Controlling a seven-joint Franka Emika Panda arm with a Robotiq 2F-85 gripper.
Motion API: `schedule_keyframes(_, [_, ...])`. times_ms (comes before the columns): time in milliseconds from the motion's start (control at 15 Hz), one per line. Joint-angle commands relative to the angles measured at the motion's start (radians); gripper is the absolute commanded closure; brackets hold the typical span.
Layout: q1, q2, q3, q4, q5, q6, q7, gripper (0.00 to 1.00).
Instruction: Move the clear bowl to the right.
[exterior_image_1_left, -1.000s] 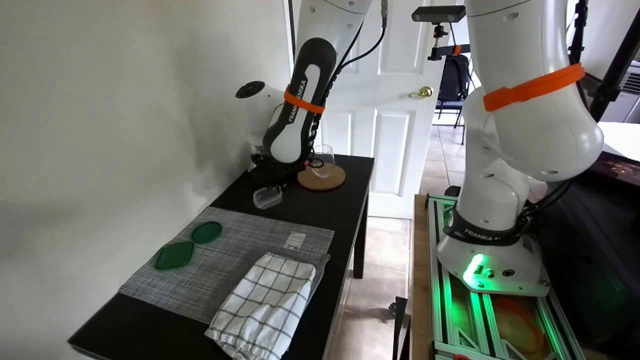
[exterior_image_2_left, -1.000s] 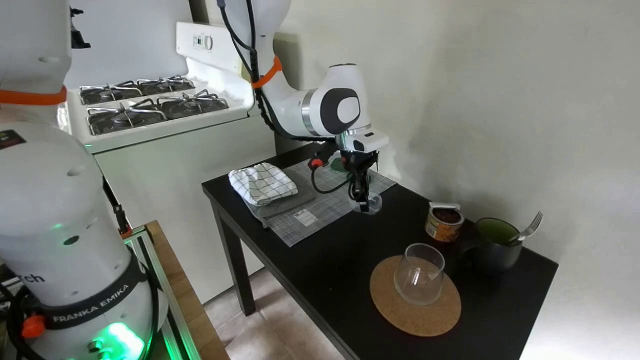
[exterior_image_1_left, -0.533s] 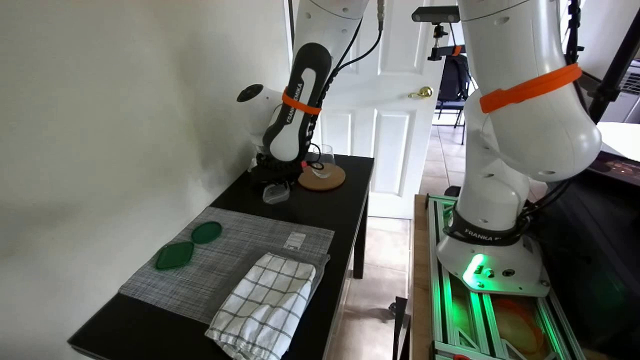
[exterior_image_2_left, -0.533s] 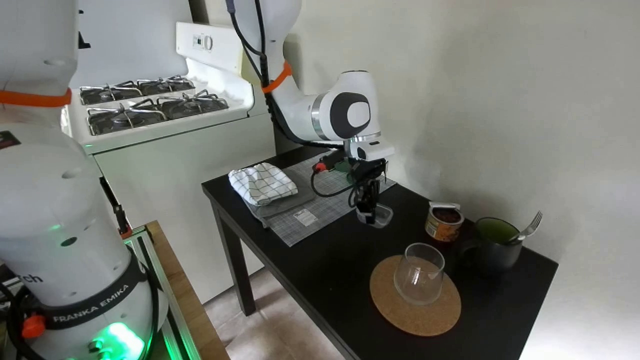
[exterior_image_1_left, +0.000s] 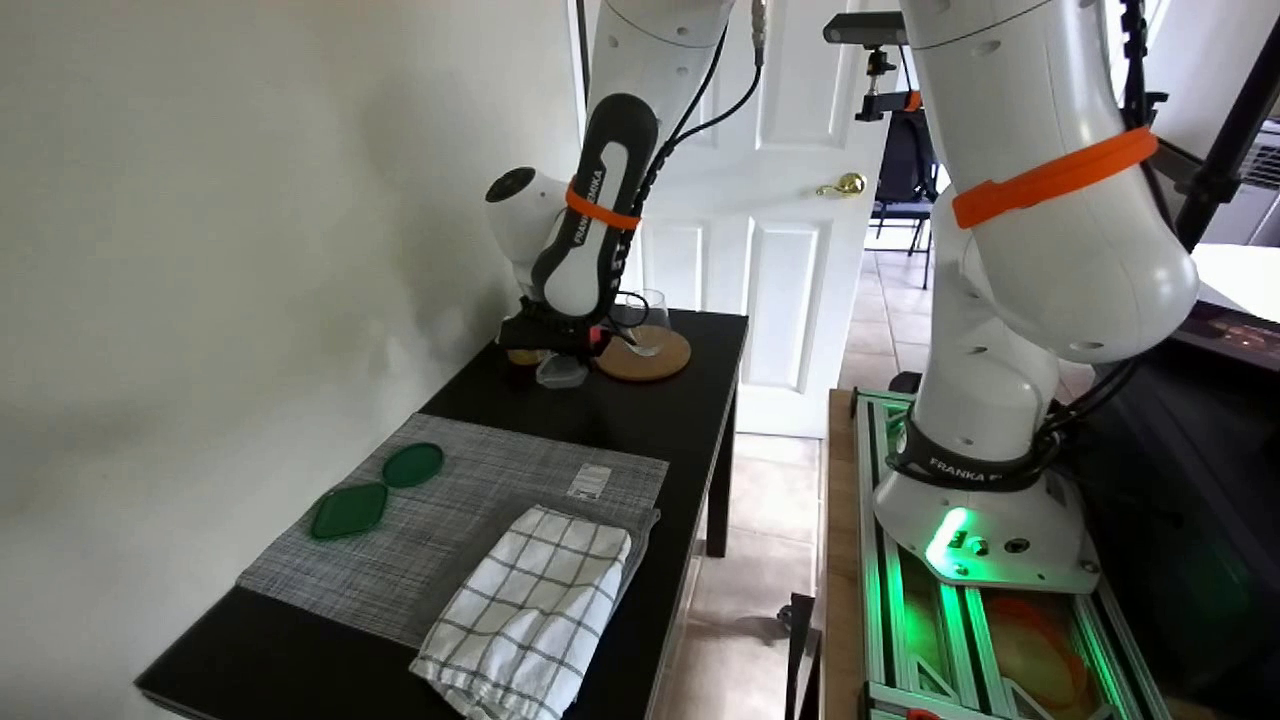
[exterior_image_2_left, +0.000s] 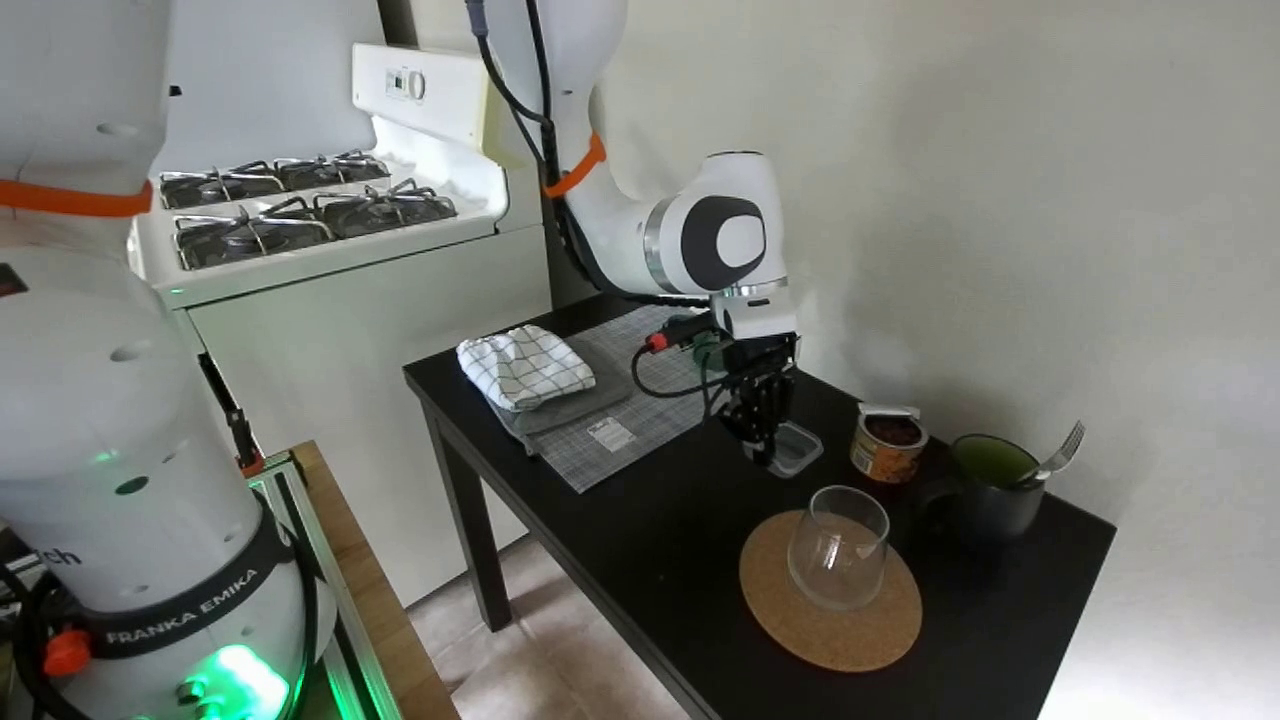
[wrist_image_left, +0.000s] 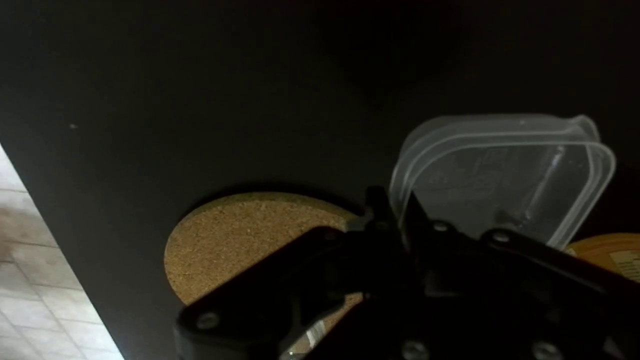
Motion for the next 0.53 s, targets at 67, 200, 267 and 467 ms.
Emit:
schedule_keyframes(67, [0.001,0.058,0.015,0.053,-0.035,0.034,0.128,0.98])
schedule_keyframes(200, [0.004,0.077,0.020,0.074,-0.036,0.029,0.140,0.98])
schedule_keyframes(267, [0.005,0.087,0.022,0.082,-0.038,0.033,0.140,0.98])
schedule_keyframes(467, [0.003,0.109,0.036,0.100,-0.036,0.034,0.110,0.98])
